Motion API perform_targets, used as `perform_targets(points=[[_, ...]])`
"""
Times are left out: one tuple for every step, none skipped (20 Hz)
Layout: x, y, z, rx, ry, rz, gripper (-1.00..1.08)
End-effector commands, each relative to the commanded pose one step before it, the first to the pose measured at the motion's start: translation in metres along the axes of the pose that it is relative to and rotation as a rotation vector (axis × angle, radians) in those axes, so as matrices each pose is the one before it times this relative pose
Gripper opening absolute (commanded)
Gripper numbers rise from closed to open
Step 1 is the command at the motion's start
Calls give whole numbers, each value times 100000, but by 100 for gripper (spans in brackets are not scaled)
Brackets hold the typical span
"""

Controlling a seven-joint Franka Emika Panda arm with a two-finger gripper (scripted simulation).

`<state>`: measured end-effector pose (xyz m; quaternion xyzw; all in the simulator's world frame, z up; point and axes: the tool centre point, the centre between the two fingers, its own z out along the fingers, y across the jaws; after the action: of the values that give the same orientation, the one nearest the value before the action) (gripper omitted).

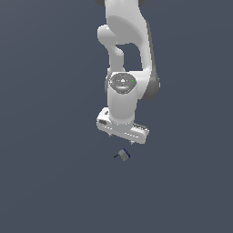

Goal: Pick up the object and move it to a goal position.

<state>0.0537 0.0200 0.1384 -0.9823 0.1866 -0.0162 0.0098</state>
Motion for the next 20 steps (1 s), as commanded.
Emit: perform_targets(points=[[394,-193,816,-185,-391,7091,100],[144,-86,325,-88,-146,2766,100],[139,-90,327,-97,-139,2761,100],[134,-93,328,-104,-132,2756,100],[129,-96,329,-112,-125,2751,100],[124,-100,331,-119,-118,2745,100],[118,-102,332,-126,-110,2740,100],[113,-105,333,-132,-102,2735,100],[107,-108,334,-138,-94,2728,100],[102,-110,336,-143,-85,2722,100],[96,-112,337,-148,-77,2717,100],[90,-114,336,-152,-68,2695,100],[81,-110,322,-149,-57,2574,100],[71,-106,306,-144,-46,2429,100],[62,-101,289,-138,-37,2286,100],[55,-95,272,-132,-29,2144,100],[48,-90,255,-125,-21,2002,100],[41,-84,238,-117,-15,1860,100],[36,-78,221,-109,-10,1720,100],[30,-72,203,-101,-6,1580,100]])
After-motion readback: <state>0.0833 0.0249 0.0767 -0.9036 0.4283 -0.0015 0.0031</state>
